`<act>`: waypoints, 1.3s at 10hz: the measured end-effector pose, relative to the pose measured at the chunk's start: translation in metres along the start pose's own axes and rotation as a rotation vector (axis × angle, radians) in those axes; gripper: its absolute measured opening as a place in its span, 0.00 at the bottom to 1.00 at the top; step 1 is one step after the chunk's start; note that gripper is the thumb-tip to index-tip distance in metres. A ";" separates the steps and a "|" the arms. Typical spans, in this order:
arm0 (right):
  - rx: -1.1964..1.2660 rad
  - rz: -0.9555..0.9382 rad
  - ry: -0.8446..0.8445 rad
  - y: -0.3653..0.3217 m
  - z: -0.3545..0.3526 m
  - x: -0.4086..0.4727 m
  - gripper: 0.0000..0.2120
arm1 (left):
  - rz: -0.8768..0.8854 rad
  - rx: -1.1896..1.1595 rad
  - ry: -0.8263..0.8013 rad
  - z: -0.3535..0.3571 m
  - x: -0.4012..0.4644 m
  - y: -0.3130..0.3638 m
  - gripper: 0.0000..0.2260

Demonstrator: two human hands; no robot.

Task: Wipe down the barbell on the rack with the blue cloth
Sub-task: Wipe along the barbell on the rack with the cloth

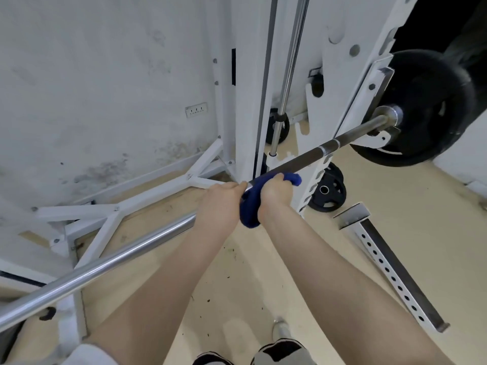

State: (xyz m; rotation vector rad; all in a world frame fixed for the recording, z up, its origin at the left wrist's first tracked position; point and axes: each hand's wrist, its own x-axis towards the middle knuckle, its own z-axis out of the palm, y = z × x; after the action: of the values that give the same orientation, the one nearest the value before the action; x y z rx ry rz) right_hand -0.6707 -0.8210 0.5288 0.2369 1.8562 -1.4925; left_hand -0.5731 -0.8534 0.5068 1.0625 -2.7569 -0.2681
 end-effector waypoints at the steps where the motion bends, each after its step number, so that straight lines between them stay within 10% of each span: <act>1: -0.860 -0.400 0.150 -0.005 -0.002 0.022 0.31 | 0.031 -0.021 0.041 0.004 -0.002 -0.006 0.15; 2: -0.255 -0.226 0.139 -0.003 0.004 0.026 0.29 | 0.053 -0.075 0.055 0.005 -0.001 -0.008 0.16; 4: 0.020 -0.348 0.002 0.015 0.003 0.008 0.24 | 0.047 -0.103 0.070 0.005 0.002 -0.008 0.14; 9: -0.341 -0.535 0.067 0.029 0.009 0.020 0.22 | 0.000 -0.158 0.097 0.008 -0.003 -0.003 0.11; 11: -0.311 -0.377 0.266 -0.029 -0.045 0.099 0.22 | 0.024 -0.149 0.160 0.004 -0.004 -0.001 0.14; 13: -0.485 -0.687 0.498 -0.011 -0.031 0.089 0.19 | -0.017 -0.110 0.227 0.011 -0.003 0.001 0.15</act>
State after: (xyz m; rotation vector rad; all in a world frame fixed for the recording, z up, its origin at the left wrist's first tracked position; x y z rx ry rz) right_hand -0.7530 -0.8224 0.4828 -0.3276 2.8343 -1.4086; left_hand -0.5734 -0.8496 0.4961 1.0201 -2.5037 -0.2797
